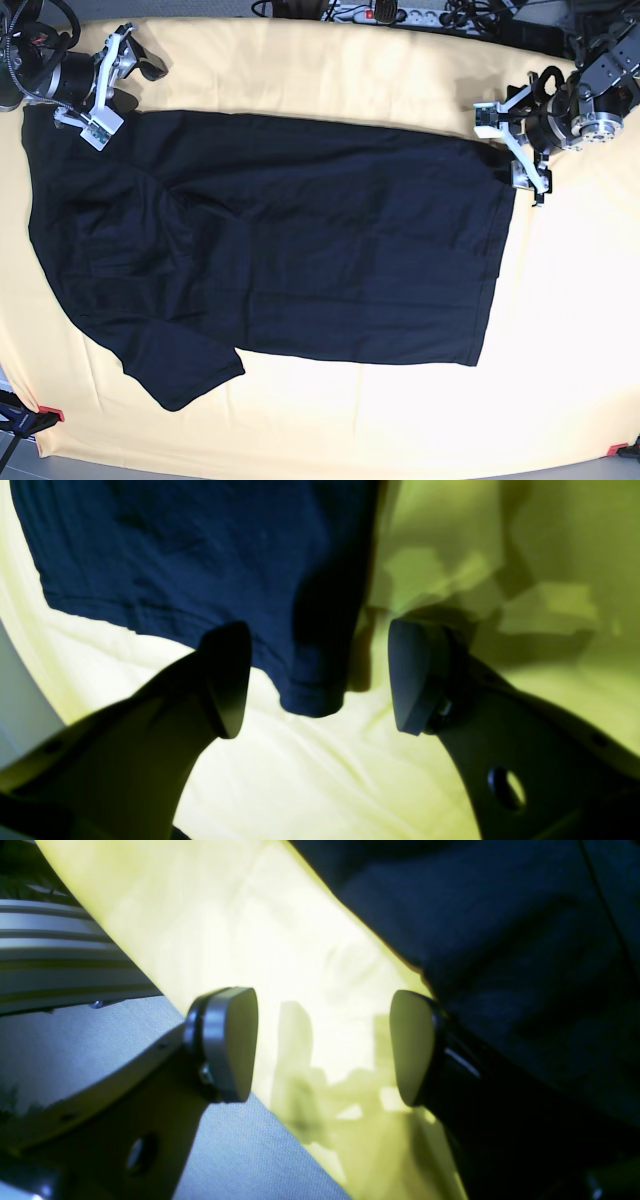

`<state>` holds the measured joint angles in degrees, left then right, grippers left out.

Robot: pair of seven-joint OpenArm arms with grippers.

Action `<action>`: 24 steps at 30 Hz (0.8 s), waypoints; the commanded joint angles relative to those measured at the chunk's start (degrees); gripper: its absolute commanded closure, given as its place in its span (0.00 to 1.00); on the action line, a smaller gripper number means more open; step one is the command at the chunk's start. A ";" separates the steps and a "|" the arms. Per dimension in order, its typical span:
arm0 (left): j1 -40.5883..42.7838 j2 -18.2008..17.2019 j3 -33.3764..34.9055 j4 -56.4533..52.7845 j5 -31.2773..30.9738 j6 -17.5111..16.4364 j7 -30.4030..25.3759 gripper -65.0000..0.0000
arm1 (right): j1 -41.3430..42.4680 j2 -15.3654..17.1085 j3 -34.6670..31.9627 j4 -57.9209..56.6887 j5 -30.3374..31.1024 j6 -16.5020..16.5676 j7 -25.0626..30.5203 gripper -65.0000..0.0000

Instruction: Fold the T-shirt properly

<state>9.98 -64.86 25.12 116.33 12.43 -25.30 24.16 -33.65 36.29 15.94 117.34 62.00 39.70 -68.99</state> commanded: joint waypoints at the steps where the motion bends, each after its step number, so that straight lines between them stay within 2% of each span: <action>1: -0.46 -1.18 -0.55 0.22 0.79 1.18 -0.22 0.34 | 0.00 0.85 0.61 0.79 1.01 0.30 0.83 0.36; 6: -0.50 -1.16 -0.55 -3.89 2.67 2.03 -1.36 0.34 | 0.00 0.85 0.61 0.79 1.03 0.30 0.85 0.36; 15: -0.50 -0.85 -0.55 -5.31 3.63 7.45 -1.92 0.34 | 0.00 0.85 0.61 0.79 1.03 0.30 1.05 0.36; 23: -0.50 -0.83 -0.55 -4.81 3.65 7.63 -1.97 0.34 | 0.00 0.85 0.61 0.79 1.03 0.30 1.05 0.36; 24: -0.50 -0.83 -0.55 -4.81 3.65 8.55 -1.95 0.34 | 0.00 0.85 0.61 0.79 1.03 0.30 1.05 0.36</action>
<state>9.85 -64.58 25.06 111.11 15.44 -17.58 21.87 -33.65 36.29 15.94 117.34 62.00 39.70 -68.97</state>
